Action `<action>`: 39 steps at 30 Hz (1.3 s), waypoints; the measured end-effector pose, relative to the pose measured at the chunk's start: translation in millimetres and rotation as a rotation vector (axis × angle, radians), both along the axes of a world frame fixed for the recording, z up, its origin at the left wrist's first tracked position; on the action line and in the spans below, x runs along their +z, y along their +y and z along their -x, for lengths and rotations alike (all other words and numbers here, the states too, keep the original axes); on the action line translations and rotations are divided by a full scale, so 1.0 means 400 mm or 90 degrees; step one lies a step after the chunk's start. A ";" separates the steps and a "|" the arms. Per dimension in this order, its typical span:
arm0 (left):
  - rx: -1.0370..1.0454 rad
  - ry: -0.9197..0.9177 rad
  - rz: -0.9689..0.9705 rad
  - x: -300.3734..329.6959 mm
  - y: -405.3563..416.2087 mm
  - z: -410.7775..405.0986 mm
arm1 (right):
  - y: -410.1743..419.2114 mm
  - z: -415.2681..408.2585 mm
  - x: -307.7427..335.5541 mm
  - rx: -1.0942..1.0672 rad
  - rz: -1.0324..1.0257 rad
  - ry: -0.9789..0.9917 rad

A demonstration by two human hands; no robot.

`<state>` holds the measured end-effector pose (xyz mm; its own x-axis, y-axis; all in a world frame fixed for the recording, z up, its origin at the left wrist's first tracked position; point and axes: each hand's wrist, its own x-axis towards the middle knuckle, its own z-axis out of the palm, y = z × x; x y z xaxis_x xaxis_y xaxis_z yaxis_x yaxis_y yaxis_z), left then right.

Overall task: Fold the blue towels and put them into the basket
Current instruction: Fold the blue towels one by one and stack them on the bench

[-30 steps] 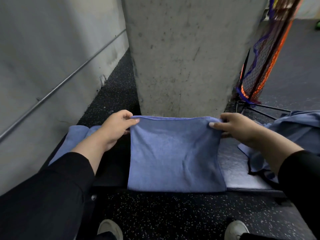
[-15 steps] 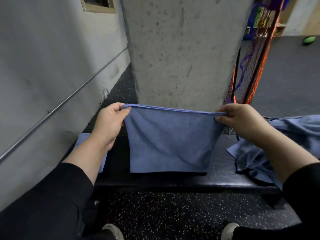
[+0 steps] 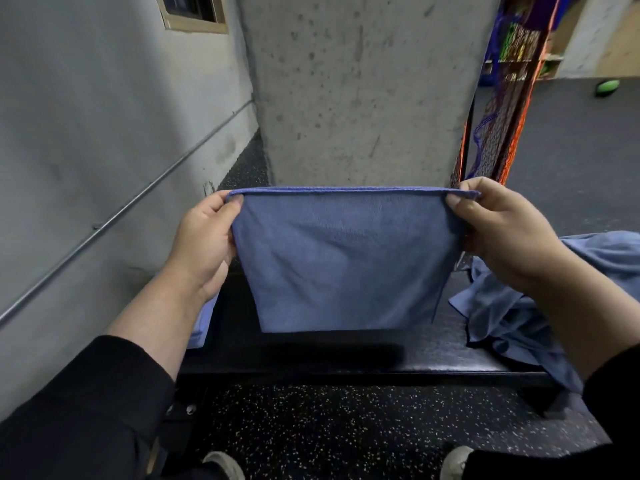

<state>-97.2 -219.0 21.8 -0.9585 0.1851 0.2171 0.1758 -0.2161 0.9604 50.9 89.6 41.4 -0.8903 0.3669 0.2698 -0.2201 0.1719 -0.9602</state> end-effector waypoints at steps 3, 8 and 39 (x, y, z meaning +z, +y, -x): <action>-0.049 -0.056 -0.011 -0.008 -0.008 -0.001 | 0.007 -0.003 0.001 0.014 0.038 -0.016; -0.065 -0.135 0.033 -0.050 0.002 0.029 | 0.027 0.024 -0.045 0.031 0.107 -0.043; -0.171 0.240 0.987 -0.568 0.235 0.207 | 0.034 0.330 -0.609 0.127 -0.726 -0.372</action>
